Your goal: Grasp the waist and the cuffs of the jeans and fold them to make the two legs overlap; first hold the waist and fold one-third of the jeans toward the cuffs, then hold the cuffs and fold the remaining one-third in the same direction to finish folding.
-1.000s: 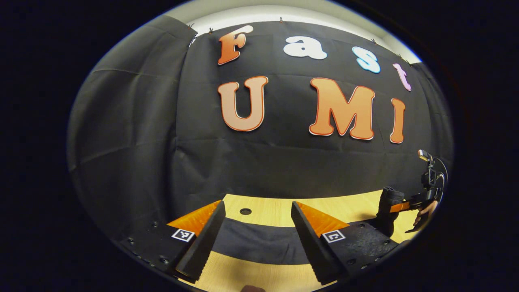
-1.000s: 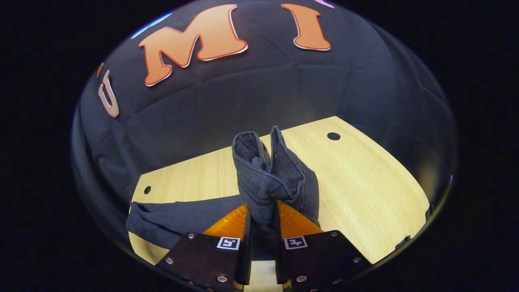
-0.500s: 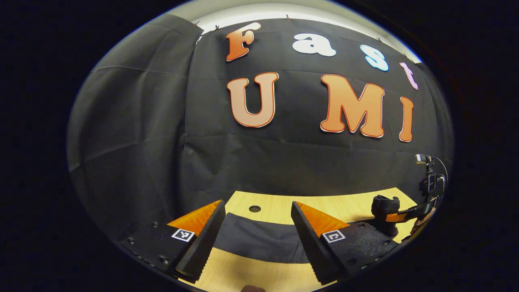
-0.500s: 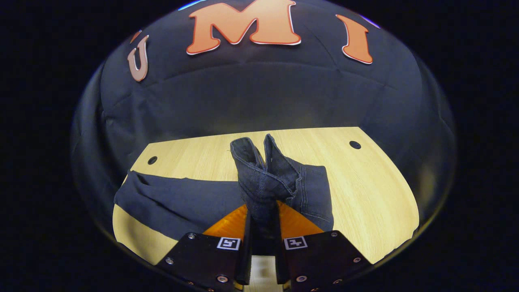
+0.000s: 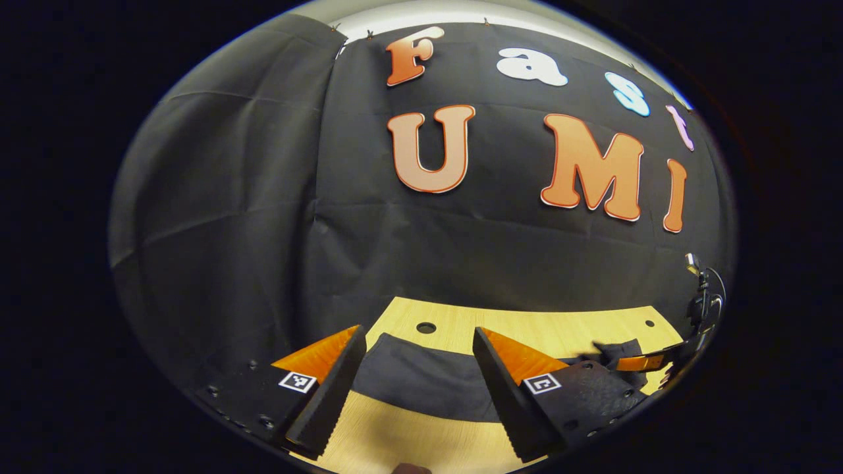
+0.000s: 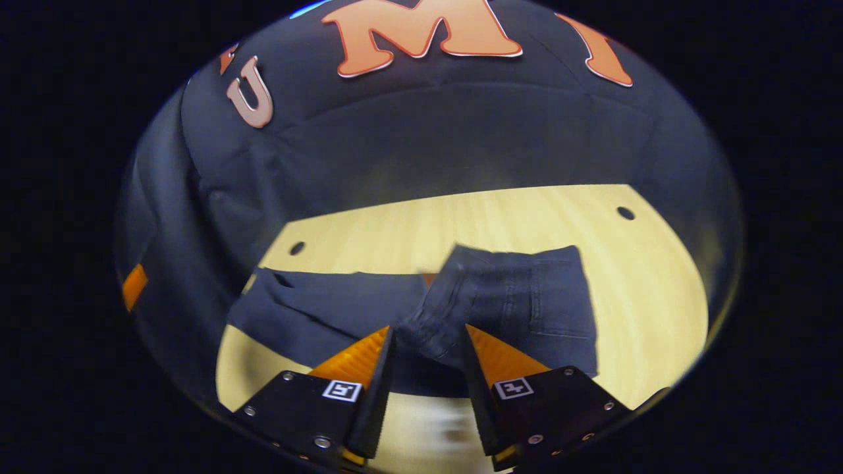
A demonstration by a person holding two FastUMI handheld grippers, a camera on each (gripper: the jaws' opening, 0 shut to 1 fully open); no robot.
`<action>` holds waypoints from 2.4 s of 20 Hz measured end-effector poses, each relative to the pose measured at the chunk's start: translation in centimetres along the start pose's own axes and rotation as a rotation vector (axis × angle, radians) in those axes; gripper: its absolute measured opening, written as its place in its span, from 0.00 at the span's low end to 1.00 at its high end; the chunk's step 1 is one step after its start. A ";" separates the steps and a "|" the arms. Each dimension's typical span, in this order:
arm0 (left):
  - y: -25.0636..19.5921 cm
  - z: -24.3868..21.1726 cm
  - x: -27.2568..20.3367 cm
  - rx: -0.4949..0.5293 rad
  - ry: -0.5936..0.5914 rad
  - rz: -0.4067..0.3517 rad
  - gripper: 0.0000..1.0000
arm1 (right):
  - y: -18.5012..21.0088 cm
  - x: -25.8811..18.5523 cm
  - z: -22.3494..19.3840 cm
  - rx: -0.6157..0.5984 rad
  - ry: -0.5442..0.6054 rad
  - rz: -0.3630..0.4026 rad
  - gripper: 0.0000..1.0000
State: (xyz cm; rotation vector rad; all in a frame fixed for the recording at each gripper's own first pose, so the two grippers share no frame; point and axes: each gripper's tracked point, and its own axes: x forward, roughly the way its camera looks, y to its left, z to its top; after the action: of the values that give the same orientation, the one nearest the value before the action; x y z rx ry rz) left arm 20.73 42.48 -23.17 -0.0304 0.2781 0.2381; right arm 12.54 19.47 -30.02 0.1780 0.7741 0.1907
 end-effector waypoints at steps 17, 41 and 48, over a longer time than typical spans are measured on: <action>5.3 -17.1 9.8 -0.388 0.831 0.041 0.98 | -6.8 -11.2 2.7 0.035 -0.227 -0.249 0.93; 7.4 -25.4 17.3 -0.314 1.214 0.316 0.95 | -7.6 -17.8 3.0 0.046 -0.342 -0.346 0.95; 5.0 -25.2 19.9 -0.206 1.044 0.193 0.30 | -8.6 -17.5 3.0 0.041 -0.339 -0.292 0.95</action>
State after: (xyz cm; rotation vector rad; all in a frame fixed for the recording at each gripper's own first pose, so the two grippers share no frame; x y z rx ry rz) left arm 31.33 50.34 -52.86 -0.3384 1.2990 0.4304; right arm 3.31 6.72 -18.07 0.1297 0.4587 -0.1306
